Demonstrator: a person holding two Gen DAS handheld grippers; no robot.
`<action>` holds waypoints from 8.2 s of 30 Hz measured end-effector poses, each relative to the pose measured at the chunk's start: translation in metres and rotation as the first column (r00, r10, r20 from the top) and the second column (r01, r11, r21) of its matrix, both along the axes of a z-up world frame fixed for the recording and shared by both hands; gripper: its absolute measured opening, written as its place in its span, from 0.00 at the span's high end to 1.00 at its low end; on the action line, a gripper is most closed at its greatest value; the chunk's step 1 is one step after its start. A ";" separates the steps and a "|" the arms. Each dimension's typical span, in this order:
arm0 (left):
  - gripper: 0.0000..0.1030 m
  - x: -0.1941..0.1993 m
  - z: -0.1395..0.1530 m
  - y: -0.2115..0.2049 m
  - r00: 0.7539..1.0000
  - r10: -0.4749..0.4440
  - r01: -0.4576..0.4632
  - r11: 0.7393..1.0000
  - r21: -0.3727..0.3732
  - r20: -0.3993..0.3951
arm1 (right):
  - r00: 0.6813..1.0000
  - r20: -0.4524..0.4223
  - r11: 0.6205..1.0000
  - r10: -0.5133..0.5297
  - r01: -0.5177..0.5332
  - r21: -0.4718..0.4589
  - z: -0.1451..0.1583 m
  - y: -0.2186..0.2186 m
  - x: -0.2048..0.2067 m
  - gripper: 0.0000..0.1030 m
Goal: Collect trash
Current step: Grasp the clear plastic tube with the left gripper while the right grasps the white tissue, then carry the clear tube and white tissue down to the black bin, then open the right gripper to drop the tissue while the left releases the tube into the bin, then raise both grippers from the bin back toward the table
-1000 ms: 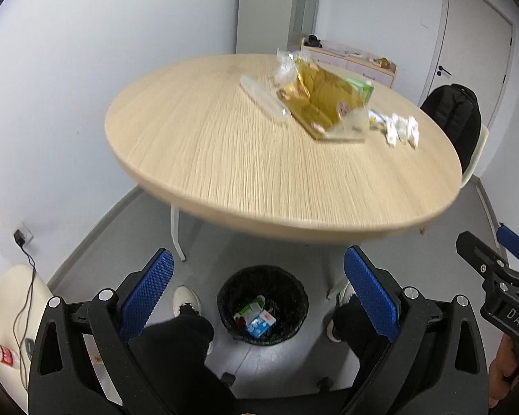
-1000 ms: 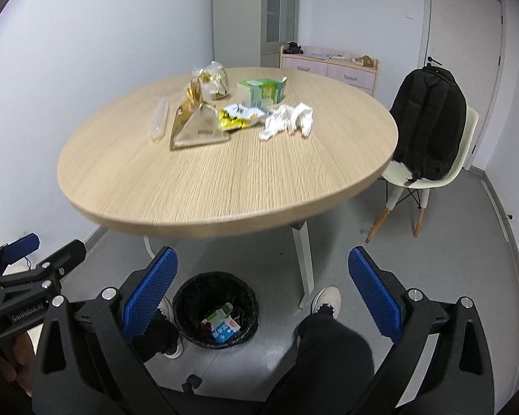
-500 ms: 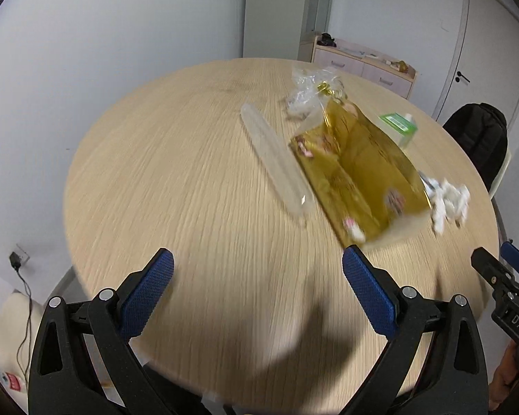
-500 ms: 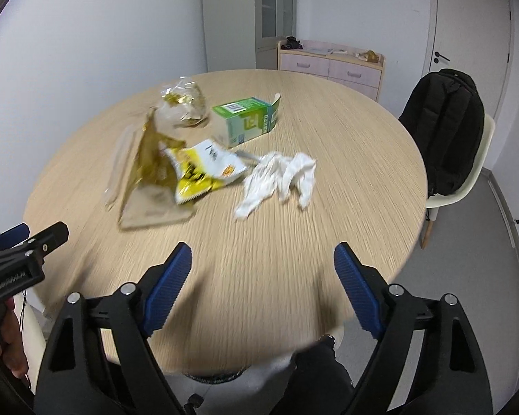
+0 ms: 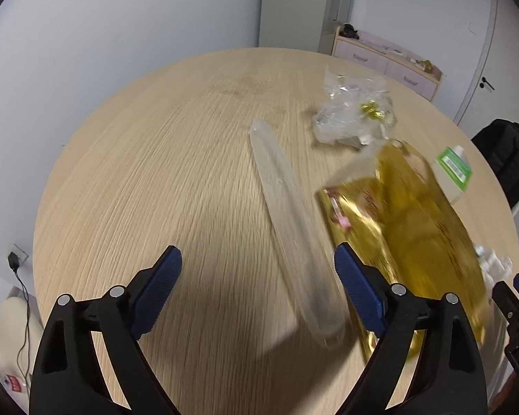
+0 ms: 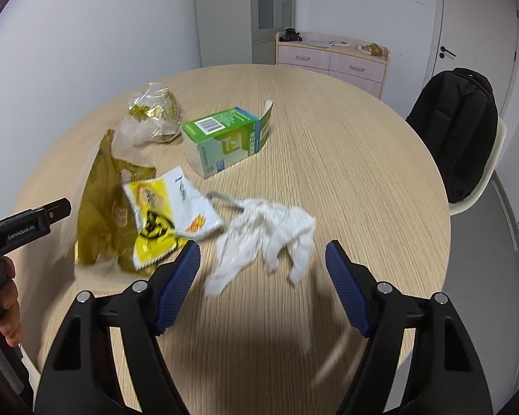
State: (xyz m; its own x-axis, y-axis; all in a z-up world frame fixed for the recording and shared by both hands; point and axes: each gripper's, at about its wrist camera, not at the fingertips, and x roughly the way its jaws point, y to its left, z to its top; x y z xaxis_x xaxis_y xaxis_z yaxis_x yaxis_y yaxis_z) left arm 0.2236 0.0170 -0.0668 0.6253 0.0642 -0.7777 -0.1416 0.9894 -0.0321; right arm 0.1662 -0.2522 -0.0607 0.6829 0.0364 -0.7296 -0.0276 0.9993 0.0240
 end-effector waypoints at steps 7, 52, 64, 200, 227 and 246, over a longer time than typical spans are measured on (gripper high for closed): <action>0.29 0.028 -0.008 -0.001 0.999 0.012 -0.011 1.000 0.029 -0.035 | 1.000 -0.026 1.000 0.010 -0.010 0.011 -0.007 -0.005 0.024 0.45; 0.76 -0.094 0.018 -0.021 0.999 -0.045 0.045 0.999 0.007 0.031 | 0.996 0.027 0.997 0.079 -0.080 0.018 0.006 0.000 -0.072 0.94; 0.76 -0.183 0.032 -0.029 0.991 -0.116 0.117 0.993 -0.020 0.067 | 0.994 0.053 0.995 0.093 -0.095 0.022 0.014 0.014 -0.158 0.94; 0.76 -0.137 -0.316 0.045 0.952 -0.020 0.004 0.999 -0.050 -0.306 | 0.915 -0.353 0.977 0.197 -0.213 -0.006 -0.328 0.142 -0.070 0.40; 0.69 -0.120 -0.328 -0.048 0.941 -0.147 0.136 0.989 -0.054 -0.306 | 0.952 -0.304 0.999 -0.024 0.016 -0.029 -0.312 0.013 -0.096 0.08; 0.16 -0.156 -0.277 -0.029 0.973 -0.106 0.099 0.994 -0.043 -0.206 | 0.964 -0.264 1.000 0.006 -0.006 0.004 -0.277 0.016 -0.115 0.07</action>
